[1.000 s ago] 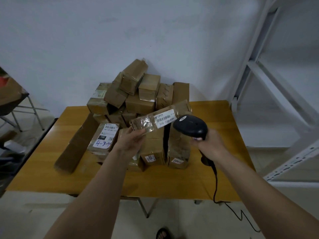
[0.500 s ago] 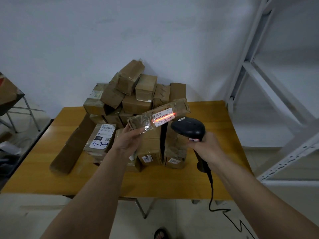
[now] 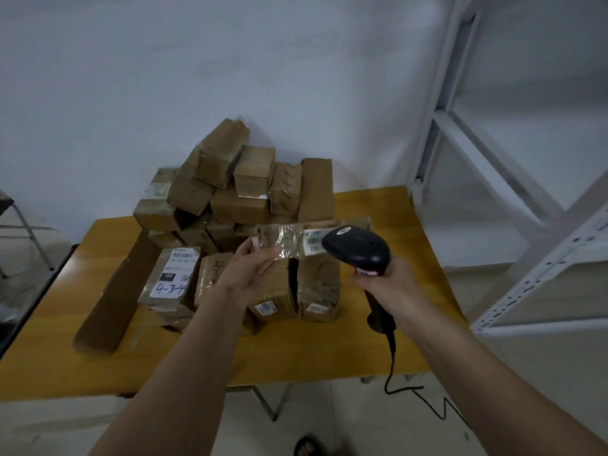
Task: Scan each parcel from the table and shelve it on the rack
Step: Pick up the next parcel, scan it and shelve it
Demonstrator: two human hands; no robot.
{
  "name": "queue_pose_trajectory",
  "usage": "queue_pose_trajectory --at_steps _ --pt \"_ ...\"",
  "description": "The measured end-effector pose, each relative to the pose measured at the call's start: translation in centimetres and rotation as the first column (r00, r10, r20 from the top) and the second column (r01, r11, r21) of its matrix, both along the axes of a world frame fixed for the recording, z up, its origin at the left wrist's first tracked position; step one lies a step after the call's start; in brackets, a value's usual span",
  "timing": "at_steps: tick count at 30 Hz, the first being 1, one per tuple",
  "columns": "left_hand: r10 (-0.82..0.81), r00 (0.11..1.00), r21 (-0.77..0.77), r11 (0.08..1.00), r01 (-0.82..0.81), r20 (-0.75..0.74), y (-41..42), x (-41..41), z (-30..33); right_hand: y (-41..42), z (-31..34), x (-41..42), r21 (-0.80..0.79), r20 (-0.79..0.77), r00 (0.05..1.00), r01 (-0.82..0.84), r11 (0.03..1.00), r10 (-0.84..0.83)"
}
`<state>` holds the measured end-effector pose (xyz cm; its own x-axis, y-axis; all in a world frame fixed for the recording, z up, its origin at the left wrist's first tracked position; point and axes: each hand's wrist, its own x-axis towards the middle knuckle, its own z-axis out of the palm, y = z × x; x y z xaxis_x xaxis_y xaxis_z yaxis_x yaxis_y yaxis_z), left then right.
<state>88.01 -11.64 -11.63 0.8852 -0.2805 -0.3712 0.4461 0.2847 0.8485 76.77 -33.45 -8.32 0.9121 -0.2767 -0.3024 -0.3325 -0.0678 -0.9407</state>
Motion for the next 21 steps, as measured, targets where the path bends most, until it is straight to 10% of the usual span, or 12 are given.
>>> queue_pose_trajectory --at_steps 10,21 --pt "-0.444 0.894 0.348 0.848 0.399 0.058 -12.1 -0.5 1.9 -5.0 1.0 -6.8 0.085 0.052 0.918 0.388 0.918 -0.393" --pt "-0.78 0.619 0.465 0.585 0.665 0.095 -25.8 -9.3 0.7 -9.6 -0.1 -19.0 0.029 -0.006 0.496 0.868 0.496 -0.868"
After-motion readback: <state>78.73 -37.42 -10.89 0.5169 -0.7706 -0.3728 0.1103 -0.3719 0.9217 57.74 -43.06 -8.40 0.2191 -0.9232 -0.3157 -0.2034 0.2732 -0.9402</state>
